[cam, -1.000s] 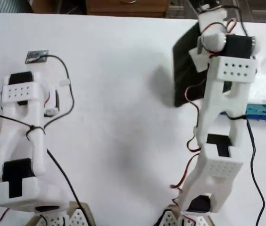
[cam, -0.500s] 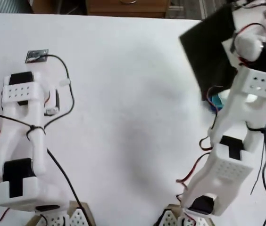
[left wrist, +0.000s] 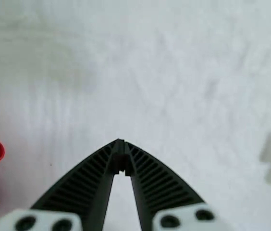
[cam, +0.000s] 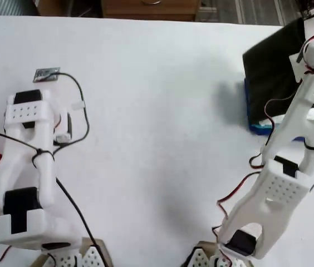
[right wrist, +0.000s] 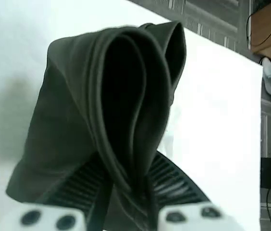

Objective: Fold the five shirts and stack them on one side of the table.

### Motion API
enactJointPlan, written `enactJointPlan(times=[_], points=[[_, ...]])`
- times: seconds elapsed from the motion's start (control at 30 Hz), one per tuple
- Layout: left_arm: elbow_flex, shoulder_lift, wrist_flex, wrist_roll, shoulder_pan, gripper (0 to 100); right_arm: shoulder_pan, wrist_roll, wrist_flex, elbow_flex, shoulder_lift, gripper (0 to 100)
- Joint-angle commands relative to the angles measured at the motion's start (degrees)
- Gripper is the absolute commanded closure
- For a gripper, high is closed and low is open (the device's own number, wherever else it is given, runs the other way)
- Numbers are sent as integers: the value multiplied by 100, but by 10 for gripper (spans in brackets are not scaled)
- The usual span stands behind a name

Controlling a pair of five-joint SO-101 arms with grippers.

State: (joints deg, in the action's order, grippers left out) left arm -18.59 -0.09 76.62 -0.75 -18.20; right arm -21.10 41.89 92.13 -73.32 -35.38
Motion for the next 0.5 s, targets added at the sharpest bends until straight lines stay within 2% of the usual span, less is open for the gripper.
enactJointPlan(times=[0.0,0.2,0.47], points=[[-31,-299,0,-26,-62,973,-163,35,-435,-202,-382,978],[-207,-299,18,-26,-299,973,-497,615,-1314,-246,-1174,978],[-224,-299,35,-26,-589,973,-1033,923,-2360,-237,-1587,978]])
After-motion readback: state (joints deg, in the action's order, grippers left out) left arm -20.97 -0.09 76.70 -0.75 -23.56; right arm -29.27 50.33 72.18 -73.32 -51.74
